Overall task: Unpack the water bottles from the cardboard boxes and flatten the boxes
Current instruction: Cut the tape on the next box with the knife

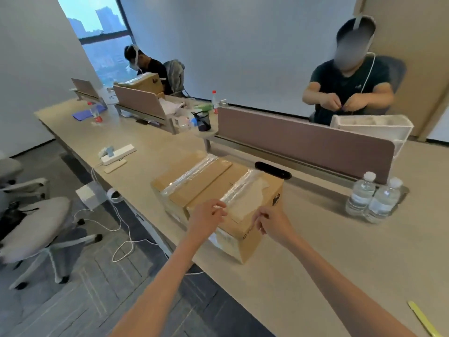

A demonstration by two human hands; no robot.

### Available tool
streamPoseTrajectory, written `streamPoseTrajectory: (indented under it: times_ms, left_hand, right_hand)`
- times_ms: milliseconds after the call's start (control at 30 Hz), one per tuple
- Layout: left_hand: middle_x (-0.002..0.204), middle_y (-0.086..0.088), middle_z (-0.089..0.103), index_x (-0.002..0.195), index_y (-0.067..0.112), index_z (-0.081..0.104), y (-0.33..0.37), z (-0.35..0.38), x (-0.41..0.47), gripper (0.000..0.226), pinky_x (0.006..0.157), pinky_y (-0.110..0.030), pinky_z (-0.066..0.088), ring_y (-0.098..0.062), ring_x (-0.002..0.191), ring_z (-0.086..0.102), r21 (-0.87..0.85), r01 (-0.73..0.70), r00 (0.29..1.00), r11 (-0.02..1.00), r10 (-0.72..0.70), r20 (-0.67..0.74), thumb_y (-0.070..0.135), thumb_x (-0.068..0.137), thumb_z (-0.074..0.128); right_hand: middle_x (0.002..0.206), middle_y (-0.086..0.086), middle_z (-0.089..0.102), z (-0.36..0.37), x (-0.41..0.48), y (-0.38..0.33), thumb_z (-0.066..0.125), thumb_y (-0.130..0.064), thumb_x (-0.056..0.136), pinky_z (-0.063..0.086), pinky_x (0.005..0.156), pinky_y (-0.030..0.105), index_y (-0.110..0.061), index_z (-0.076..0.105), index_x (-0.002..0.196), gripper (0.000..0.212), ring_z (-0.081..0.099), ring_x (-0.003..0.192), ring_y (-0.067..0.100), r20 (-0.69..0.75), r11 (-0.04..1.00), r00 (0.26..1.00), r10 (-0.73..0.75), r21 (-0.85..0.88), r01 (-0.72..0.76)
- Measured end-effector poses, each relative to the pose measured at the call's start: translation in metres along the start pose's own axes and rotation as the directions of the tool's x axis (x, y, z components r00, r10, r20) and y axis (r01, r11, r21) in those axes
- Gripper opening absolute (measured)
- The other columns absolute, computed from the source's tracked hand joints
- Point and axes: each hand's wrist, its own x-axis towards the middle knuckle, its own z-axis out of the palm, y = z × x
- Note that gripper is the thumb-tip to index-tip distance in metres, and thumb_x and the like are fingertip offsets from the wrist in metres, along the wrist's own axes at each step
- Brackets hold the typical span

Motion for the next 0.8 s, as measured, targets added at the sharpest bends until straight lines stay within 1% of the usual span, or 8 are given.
streamPoseTrajectory:
  times_ms: [133, 267, 367, 467, 533, 567, 667, 800]
  left_hand:
    - [0.11, 0.0, 0.07, 0.111, 0.015, 0.064, -0.042, -0.01, 0.099, 0.026, 0.073, -0.017, 0.044, -0.011, 0.093, 0.064, 0.134, -0.158, 0.98, 0.978, 0.139, 0.142, 0.004, 0.096, 0.045]
    - [0.133, -0.003, 0.055, 0.132, 0.018, 0.054, -0.09, -0.014, 0.169, 0.035, 0.091, -0.028, 0.039, -0.017, 0.115, 0.052, 0.268, -0.257, 0.942, 0.929, 0.179, 0.284, 0.011, 0.098, 0.047]
    - [0.152, -0.005, 0.037, 0.145, 0.018, 0.04, -0.118, -0.007, 0.207, 0.044, 0.109, -0.039, 0.033, -0.026, 0.138, 0.032, 0.426, -0.361, 0.907, 0.829, 0.206, 0.369, 0.025, 0.102, 0.043]
    - [0.164, -0.004, 0.011, 0.154, 0.017, 0.025, -0.133, 0.004, 0.222, 0.062, 0.119, -0.043, 0.015, -0.028, 0.148, 0.011, 0.468, -0.451, 0.861, 0.76, 0.232, 0.452, 0.048, 0.1, 0.022]
    - [0.164, -0.004, 0.013, 0.152, 0.017, 0.028, -0.132, 0.007, 0.221, 0.074, 0.12, -0.042, 0.012, -0.027, 0.148, 0.013, 0.434, -0.501, 0.845, 0.748, 0.315, 0.433, 0.052, 0.092, 0.005]
    - [0.163, -0.006, 0.018, 0.15, 0.015, 0.033, -0.132, 0.009, 0.221, 0.073, 0.12, -0.042, 0.013, -0.027, 0.148, 0.017, 0.42, -0.526, 0.837, 0.74, 0.36, 0.412, 0.05, 0.092, 0.005]
    - [0.157, -0.013, 0.032, 0.139, 0.013, 0.049, -0.144, 0.016, 0.225, 0.057, 0.118, -0.048, 0.025, -0.032, 0.144, 0.029, 0.399, -0.593, 0.802, 0.699, 0.471, 0.367, 0.04, 0.099, 0.018]
    - [0.147, -0.019, 0.045, 0.122, 0.014, 0.059, -0.155, 0.02, 0.238, 0.043, 0.109, -0.051, 0.04, -0.04, 0.131, 0.044, 0.383, -0.637, 0.771, 0.669, 0.538, 0.341, 0.034, 0.1, 0.028]
  right_hand:
    - [0.076, 0.001, 0.066, 0.03, 0.05, 0.018, 0.038, -0.009, 0.093, 0.049, 0.064, 0.037, -0.027, 0.061, 0.084, 0.031, 0.061, 0.07, 0.02, -0.19, 0.99, 0.976, 0.108, -0.071, -0.124]
    - [0.097, -0.004, 0.056, 0.064, 0.077, 0.023, 0.045, -0.007, 0.094, 0.039, 0.071, 0.029, -0.021, 0.057, 0.1, 0.02, 0.054, 0.087, 0.017, -0.434, 0.96, 0.877, 0.206, -0.082, -0.266]
    - [0.104, -0.006, 0.04, 0.086, 0.086, 0.026, 0.051, -0.008, 0.092, 0.036, 0.073, 0.028, -0.015, 0.053, 0.106, 0.017, 0.047, 0.092, 0.017, -0.549, 0.926, 0.802, 0.235, -0.125, -0.357]
    - [0.116, -0.004, 0.036, 0.101, 0.095, 0.029, 0.054, -0.008, 0.088, 0.042, 0.078, 0.03, -0.016, 0.049, 0.118, 0.032, 0.045, 0.094, 0.016, -0.588, 0.903, 0.748, 0.307, -0.069, -0.424]
    - [0.125, -0.002, 0.036, 0.104, 0.101, 0.028, 0.053, -0.008, 0.085, 0.042, 0.081, 0.031, -0.017, 0.046, 0.126, 0.043, 0.048, 0.094, 0.017, -0.599, 0.897, 0.721, 0.348, -0.011, -0.442]
    - [0.127, -0.002, 0.036, 0.105, 0.105, 0.027, 0.052, -0.008, 0.084, 0.043, 0.082, 0.031, -0.018, 0.045, 0.13, 0.048, 0.049, 0.092, 0.016, -0.598, 0.891, 0.711, 0.369, 0.01, -0.454]
    - [0.131, -0.005, 0.036, 0.111, 0.11, 0.026, 0.05, -0.013, 0.084, 0.043, 0.082, 0.031, -0.023, 0.041, 0.134, 0.052, 0.052, 0.09, 0.017, -0.615, 0.873, 0.678, 0.401, 0.032, -0.487]
    - [0.134, -0.005, 0.035, 0.119, 0.116, 0.025, 0.048, -0.015, 0.087, 0.04, 0.08, 0.033, -0.031, 0.04, 0.132, 0.049, 0.049, 0.107, 0.02, -0.666, 0.863, 0.644, 0.376, -0.002, -0.506]
